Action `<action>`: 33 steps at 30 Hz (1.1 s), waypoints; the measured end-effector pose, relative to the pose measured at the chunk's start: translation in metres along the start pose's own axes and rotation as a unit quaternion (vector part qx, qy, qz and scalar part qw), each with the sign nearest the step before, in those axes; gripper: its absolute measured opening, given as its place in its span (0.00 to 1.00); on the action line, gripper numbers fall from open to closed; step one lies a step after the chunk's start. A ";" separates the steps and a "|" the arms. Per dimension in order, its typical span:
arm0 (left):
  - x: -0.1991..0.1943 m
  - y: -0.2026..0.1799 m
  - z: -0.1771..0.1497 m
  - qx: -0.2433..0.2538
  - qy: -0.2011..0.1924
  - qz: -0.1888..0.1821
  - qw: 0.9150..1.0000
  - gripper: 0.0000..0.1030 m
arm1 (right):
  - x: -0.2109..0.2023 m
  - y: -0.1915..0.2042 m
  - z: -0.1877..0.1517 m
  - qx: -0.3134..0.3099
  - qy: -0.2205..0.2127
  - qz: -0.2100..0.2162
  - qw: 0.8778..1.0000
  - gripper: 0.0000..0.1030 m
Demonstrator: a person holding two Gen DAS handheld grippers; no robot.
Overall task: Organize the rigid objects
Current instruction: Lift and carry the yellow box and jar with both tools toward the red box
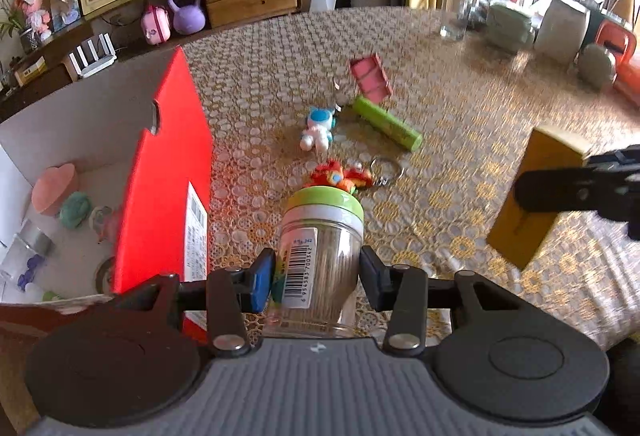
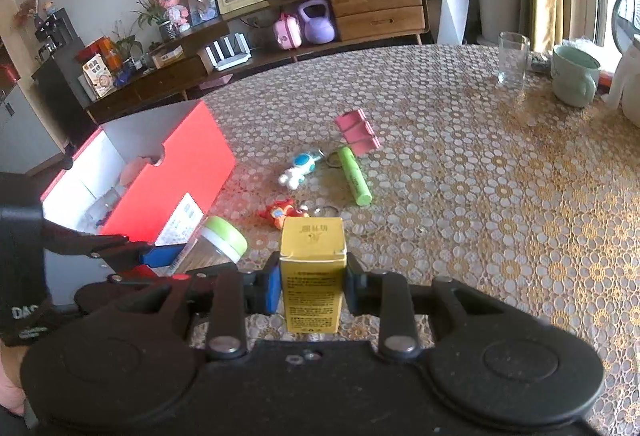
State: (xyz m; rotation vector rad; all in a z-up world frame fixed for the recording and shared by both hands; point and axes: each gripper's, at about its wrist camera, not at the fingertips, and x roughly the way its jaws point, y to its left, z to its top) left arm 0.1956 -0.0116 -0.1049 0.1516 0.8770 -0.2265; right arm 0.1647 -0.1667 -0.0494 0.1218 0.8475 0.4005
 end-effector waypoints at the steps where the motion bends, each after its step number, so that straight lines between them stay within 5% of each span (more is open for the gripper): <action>1: -0.006 0.001 0.001 -0.001 -0.004 -0.003 1.000 0.43 | -0.002 0.002 0.001 0.000 -0.001 0.002 1.000 0.29; 16: -0.083 0.051 0.033 -0.045 -0.057 -0.016 0.997 0.43 | -0.021 0.073 0.048 -0.057 -0.033 0.051 0.997 0.29; 33: -0.089 0.168 0.049 -0.073 -0.068 0.073 0.992 0.43 | 0.039 0.179 0.092 -0.125 -0.012 0.096 0.987 0.29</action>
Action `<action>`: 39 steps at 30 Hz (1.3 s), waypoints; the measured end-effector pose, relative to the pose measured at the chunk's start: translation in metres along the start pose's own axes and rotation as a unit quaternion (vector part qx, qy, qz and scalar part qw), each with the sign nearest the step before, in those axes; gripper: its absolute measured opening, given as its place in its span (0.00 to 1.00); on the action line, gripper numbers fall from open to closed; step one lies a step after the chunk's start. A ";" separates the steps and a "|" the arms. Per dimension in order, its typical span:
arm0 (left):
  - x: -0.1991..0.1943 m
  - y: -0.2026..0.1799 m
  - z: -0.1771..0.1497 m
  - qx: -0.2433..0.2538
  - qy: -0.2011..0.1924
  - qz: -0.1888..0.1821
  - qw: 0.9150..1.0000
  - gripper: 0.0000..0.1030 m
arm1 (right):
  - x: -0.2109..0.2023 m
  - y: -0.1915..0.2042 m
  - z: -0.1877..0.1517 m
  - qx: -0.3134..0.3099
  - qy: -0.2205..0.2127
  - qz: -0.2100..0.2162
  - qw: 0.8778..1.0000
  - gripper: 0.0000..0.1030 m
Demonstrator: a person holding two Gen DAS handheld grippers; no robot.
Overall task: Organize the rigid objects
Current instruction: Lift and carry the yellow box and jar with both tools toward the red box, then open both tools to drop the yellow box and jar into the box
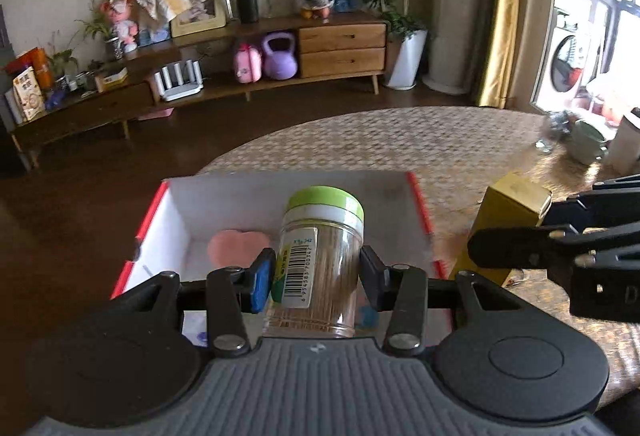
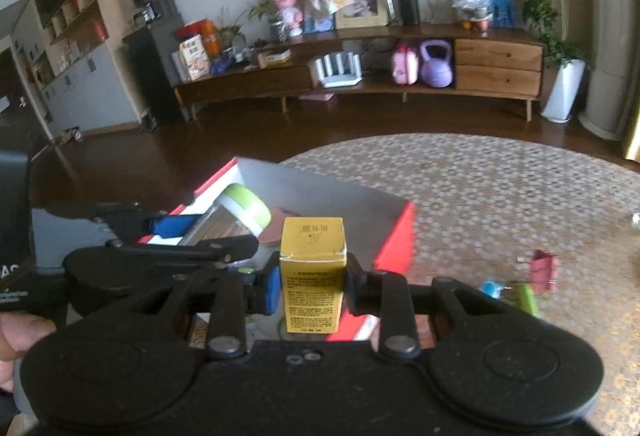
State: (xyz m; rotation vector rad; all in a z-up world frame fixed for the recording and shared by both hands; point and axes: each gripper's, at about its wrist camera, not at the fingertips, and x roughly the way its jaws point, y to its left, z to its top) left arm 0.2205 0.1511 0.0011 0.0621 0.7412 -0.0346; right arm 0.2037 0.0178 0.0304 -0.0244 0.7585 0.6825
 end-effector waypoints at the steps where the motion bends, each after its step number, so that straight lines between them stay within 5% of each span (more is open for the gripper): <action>1: 0.005 0.004 0.000 0.000 0.004 0.003 1.000 0.43 | 0.007 0.004 0.000 -0.001 0.006 0.006 1.000 0.29; 20: 0.098 0.052 -0.024 -0.015 0.112 0.010 0.994 0.43 | 0.110 0.035 -0.020 -0.074 0.121 0.009 0.990 0.29; 39: 0.126 0.055 -0.030 -0.024 0.206 -0.001 0.978 0.43 | 0.101 0.043 -0.024 -0.098 0.110 0.013 0.989 0.39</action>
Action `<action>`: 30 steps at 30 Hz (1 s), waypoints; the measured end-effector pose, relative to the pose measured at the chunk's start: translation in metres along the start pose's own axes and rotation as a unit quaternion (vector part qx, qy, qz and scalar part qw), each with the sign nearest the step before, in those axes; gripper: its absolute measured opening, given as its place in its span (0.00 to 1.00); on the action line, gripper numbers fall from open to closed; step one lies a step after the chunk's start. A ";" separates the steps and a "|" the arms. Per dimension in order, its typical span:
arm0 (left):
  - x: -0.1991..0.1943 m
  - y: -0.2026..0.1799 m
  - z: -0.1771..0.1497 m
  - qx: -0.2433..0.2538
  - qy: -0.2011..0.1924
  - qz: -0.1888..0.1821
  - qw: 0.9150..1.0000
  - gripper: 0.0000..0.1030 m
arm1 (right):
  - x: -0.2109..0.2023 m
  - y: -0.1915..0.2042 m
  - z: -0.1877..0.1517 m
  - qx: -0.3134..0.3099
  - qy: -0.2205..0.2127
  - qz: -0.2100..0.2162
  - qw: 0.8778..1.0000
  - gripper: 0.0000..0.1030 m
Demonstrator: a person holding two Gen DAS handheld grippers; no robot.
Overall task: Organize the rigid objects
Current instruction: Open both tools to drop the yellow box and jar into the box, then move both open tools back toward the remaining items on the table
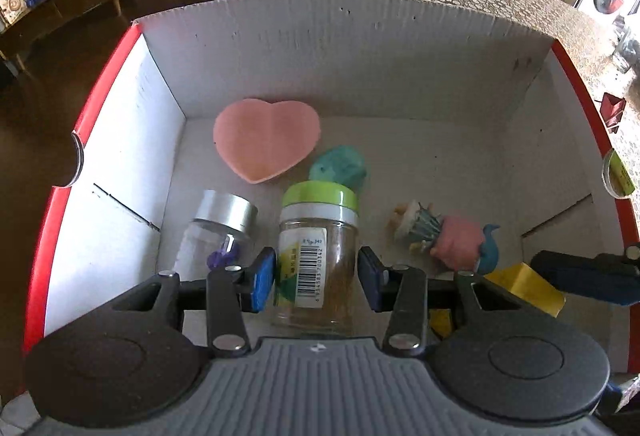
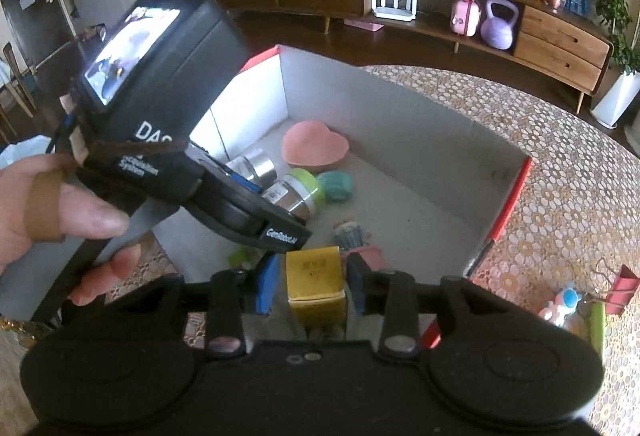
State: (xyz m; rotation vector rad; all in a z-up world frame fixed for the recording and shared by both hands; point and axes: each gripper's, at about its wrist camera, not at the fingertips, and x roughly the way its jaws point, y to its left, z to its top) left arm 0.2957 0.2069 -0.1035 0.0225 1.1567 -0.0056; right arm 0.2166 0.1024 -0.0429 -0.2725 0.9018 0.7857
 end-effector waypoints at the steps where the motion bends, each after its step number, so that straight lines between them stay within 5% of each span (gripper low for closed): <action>1: -0.002 0.000 -0.001 -0.001 -0.003 0.002 1.000 0.43 | -0.002 -0.001 0.000 0.003 -0.002 0.001 1.000 0.39; 5: -0.014 -0.003 -0.006 -0.002 -0.028 0.016 0.999 0.56 | -0.013 -0.003 -0.002 0.008 -0.011 0.001 1.000 0.41; 14: -0.054 -0.009 -0.015 -0.006 -0.083 0.028 0.996 0.56 | -0.036 -0.004 -0.006 0.018 -0.030 0.003 0.999 0.43; 28: -0.115 -0.023 -0.040 -0.029 -0.150 0.022 0.988 0.56 | -0.095 -0.019 -0.030 0.042 -0.081 0.020 0.996 0.65; 30: -0.123 -0.029 -0.046 -0.028 -0.158 0.016 0.987 0.65 | -0.103 -0.022 -0.035 0.046 -0.087 0.021 0.995 0.70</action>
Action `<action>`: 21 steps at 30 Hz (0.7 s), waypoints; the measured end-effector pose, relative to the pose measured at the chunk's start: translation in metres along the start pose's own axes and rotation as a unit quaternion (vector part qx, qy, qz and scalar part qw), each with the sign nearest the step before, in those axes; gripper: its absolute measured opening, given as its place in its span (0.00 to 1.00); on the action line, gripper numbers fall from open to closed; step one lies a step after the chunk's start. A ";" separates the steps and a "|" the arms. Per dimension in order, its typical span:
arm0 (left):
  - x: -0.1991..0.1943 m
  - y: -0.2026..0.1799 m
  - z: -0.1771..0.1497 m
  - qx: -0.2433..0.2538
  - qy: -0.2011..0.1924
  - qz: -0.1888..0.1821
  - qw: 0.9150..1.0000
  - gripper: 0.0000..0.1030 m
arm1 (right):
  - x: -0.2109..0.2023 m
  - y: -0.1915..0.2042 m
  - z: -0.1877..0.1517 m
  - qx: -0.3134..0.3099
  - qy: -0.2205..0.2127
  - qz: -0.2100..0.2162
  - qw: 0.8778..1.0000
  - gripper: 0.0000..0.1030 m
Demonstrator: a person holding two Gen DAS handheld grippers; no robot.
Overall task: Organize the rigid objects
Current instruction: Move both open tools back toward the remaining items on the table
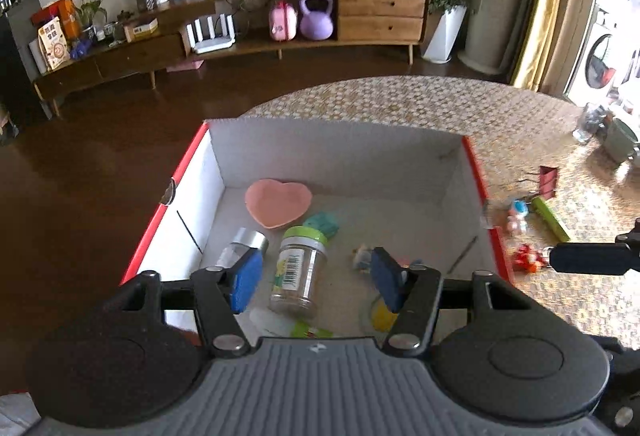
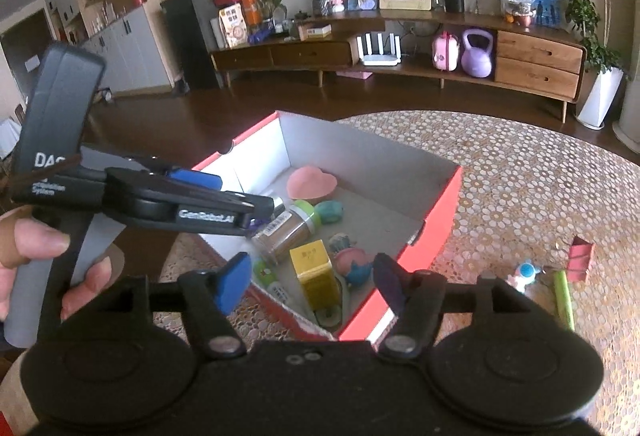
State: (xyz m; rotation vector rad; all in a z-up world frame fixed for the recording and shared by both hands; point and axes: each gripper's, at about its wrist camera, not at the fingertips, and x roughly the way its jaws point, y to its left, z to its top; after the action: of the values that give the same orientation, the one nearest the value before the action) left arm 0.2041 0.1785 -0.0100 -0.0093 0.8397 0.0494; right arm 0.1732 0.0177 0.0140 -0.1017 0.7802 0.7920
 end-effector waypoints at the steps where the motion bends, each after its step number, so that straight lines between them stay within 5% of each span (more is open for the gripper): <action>1: -0.002 -0.002 -0.002 0.000 -0.003 -0.003 1.000 0.66 | -0.005 -0.002 -0.003 0.002 -0.003 0.002 1.000 0.71; 15: -0.044 -0.062 -0.027 0.008 -0.040 -0.035 0.999 0.72 | -0.076 -0.036 -0.051 0.027 -0.068 -0.008 0.997 0.98; 21: -0.048 -0.093 -0.035 0.008 -0.050 -0.059 0.997 0.80 | -0.098 -0.059 -0.071 0.040 -0.083 -0.024 0.995 1.00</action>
State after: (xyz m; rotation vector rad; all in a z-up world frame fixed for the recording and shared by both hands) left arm 0.1502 0.0827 0.0010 -0.0408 0.7388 -0.0685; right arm 0.1271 -0.1092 0.0166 0.0165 0.6488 0.7128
